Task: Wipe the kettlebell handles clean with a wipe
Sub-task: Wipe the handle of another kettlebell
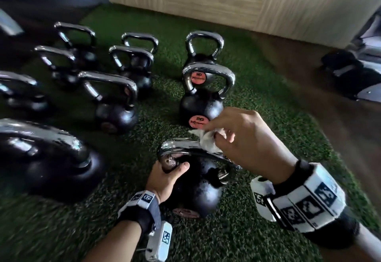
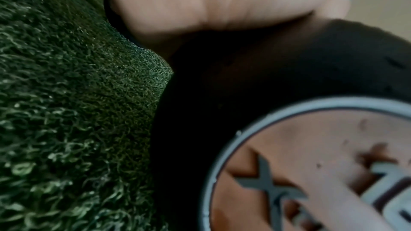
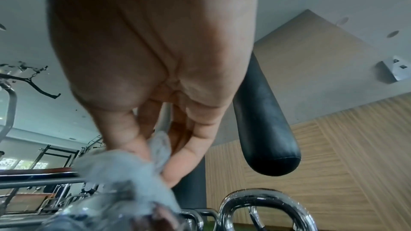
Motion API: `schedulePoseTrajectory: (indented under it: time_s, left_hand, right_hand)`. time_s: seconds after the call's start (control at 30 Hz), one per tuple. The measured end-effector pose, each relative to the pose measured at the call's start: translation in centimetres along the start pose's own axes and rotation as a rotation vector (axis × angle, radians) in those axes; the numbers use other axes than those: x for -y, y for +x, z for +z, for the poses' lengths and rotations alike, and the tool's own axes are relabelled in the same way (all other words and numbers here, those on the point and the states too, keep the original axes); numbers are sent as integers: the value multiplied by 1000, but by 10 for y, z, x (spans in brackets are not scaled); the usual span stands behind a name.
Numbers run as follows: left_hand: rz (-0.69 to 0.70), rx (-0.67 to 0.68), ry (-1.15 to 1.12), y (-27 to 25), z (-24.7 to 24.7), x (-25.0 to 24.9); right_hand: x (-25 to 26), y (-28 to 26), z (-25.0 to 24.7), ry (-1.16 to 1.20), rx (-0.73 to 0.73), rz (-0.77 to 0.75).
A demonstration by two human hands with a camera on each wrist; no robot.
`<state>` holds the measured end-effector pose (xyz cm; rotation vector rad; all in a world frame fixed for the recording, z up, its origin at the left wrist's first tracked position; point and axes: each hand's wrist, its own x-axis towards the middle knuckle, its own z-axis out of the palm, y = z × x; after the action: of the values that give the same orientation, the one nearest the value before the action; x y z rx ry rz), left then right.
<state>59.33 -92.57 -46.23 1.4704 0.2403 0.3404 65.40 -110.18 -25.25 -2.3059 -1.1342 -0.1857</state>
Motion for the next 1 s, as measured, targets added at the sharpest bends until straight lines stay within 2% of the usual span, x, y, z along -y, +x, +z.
schedulePoseTrajectory:
  time_s: [0.13,0.23,0.33,0.4,0.5,0.57,0.63,0.7,0.77,0.9,1.0]
  left_hand:
    - [54,-29,-27,0,2,3]
    - [89,-27,-46,0,4,7]
    - [91,-9,-59,2,3,11]
    - [112,-1,-46,4,1,14]
    - [133,-14,-17,7,0,18]
    - [126,-24,7,7,-1,21]
    - [119,-26,20,8,-2,22]
    - [119,-36,37,8,-2,22]
    - [116,-47,39,7,-2,20]
    - [136,-29,46,6,-1,16]
    - [98,-31,31,5,-1,15]
  right_hand:
    - [2,-10,11,-27,-39,68]
    - [6,-16,17,-29,28,9]
    - [7,-19,19,-75,141,18]
    - [8,-19,20,-158,149,-4]
    - [17,-23,22,-226,53,-107]
    - [14,-30,24,-178,-81,-129]
    - [2,-42,23,-43,-164,-28]
    - [-6,-52,22,17,-164,102]
    - [-8,-55,26,-5,-201,119]
    - [1,-58,37,-4,-324,54]
    - [-12,-77,37,47,-363,152]
